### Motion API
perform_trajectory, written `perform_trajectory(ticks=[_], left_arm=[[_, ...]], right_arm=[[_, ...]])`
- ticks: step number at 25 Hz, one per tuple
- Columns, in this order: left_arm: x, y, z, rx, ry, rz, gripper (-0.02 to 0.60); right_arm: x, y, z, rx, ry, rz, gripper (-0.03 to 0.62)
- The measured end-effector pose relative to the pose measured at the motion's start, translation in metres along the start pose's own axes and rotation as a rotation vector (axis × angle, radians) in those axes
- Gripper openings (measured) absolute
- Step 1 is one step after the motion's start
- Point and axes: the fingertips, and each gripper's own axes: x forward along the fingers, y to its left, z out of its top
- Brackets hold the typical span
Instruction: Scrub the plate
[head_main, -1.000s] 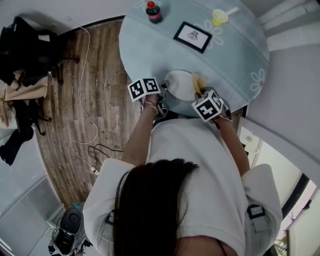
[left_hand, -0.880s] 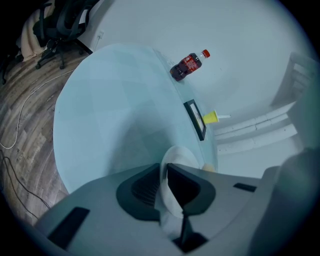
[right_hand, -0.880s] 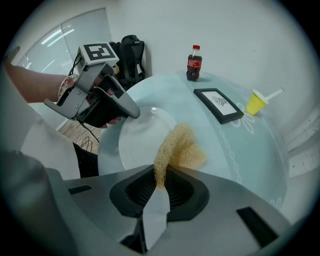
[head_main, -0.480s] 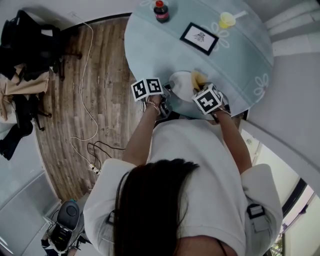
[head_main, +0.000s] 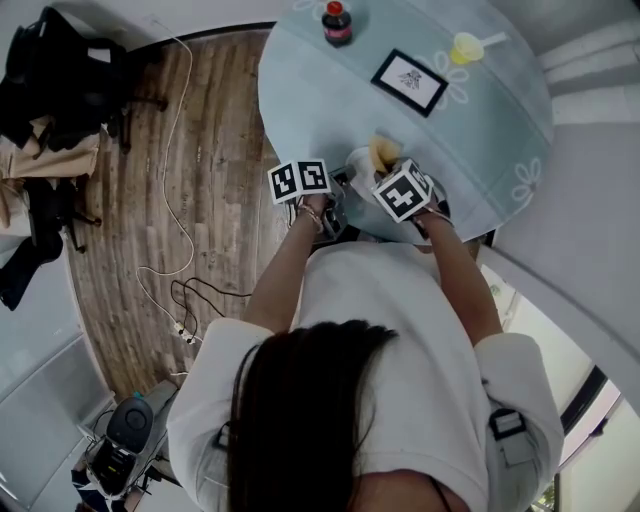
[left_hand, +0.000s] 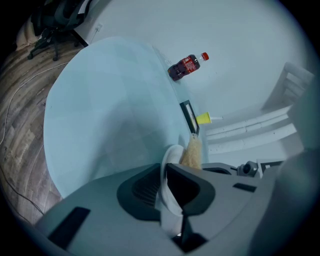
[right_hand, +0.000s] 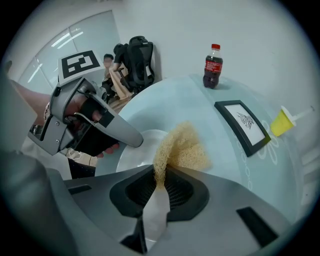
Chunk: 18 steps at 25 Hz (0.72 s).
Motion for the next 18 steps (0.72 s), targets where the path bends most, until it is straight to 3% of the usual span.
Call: perform_trajectory(ticks=[10, 18], left_arm=[[0.001, -0.001, 0.001, 0.000, 0.024, -0.038, 0.046], [0.001, 0.000, 0.001, -0.001, 0.029, -0.050, 0.044]], right_arm=[[0.009, 0.031, 0.021, -0.110, 0.032, 0.107, 0.061], [0.003, 0.049, 0.011, -0.108, 0.094, 0.207, 0.060]])
